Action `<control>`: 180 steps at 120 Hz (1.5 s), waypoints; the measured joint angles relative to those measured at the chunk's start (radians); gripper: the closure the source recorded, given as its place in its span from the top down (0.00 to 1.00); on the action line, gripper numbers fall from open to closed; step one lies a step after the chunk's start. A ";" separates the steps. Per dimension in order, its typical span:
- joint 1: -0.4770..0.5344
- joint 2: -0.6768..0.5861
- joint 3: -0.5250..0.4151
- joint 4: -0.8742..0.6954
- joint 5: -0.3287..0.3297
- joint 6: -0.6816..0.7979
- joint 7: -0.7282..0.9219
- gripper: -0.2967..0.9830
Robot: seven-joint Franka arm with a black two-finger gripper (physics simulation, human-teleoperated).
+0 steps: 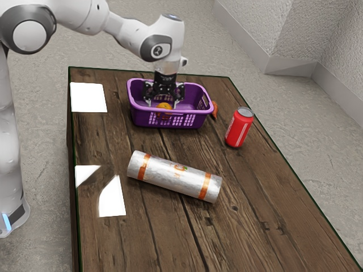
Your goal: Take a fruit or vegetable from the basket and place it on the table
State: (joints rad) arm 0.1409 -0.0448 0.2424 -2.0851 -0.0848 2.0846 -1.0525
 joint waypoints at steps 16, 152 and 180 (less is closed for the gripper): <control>-0.007 0.001 0.000 -0.001 -0.001 0.011 0.001 0.77; 0.063 0.041 0.001 -0.018 -0.023 0.059 0.001 0.77; 0.071 0.037 -0.008 -0.017 -0.022 0.070 -0.010 0.77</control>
State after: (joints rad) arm 0.2118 -0.0079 0.2349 -2.1021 -0.1068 2.1542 -1.0621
